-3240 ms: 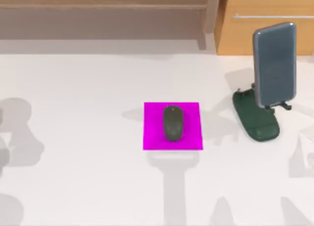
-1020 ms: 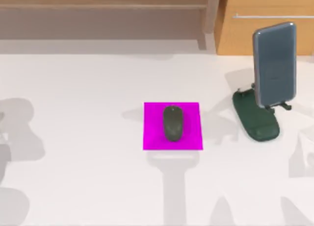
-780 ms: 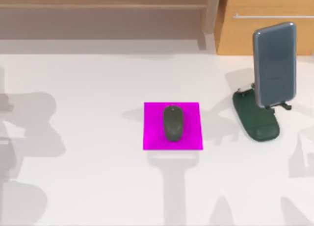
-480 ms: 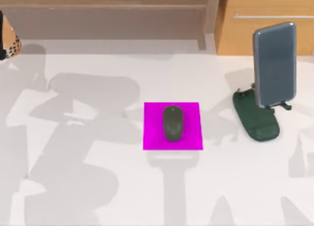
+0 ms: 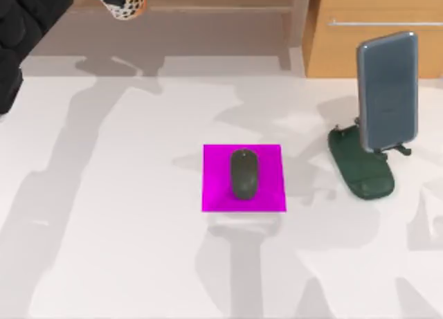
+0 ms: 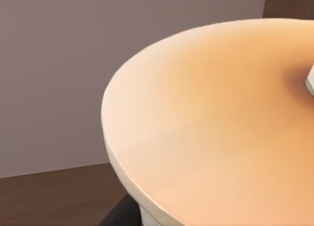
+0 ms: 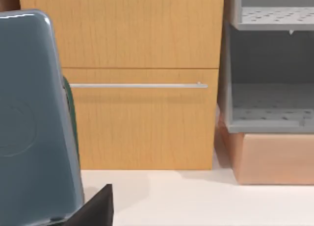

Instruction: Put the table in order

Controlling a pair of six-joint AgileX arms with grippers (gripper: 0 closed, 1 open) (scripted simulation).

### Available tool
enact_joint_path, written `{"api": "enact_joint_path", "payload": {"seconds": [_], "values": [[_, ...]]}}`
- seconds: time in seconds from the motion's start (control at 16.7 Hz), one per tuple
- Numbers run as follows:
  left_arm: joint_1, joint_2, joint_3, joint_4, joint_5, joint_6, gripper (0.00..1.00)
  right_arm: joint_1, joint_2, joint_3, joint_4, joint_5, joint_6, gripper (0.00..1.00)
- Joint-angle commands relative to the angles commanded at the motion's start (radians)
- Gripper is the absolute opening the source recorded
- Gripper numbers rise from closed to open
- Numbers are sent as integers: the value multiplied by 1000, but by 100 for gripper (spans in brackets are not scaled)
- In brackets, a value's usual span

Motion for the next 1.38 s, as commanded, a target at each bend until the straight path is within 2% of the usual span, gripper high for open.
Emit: {"api": "enact_joint_path", "payload": {"seconds": [0.36,0.6,0.78,0.9,1.38], "values": [[-197,138,322,-291,-331,2,0,0,0,0,0,0,0,100],[-258,246,520,-452,-552,15,0,0,0,0,0,0,0,100],[-281,303,624,-535,-669,21,0,0,0,0,0,0,0,100],[-288,322,658,-564,-707,22,0,0,0,0,0,0,0,100],[-312,291,625,-535,-733,25,0,0,0,0,0,0,0,100]]}}
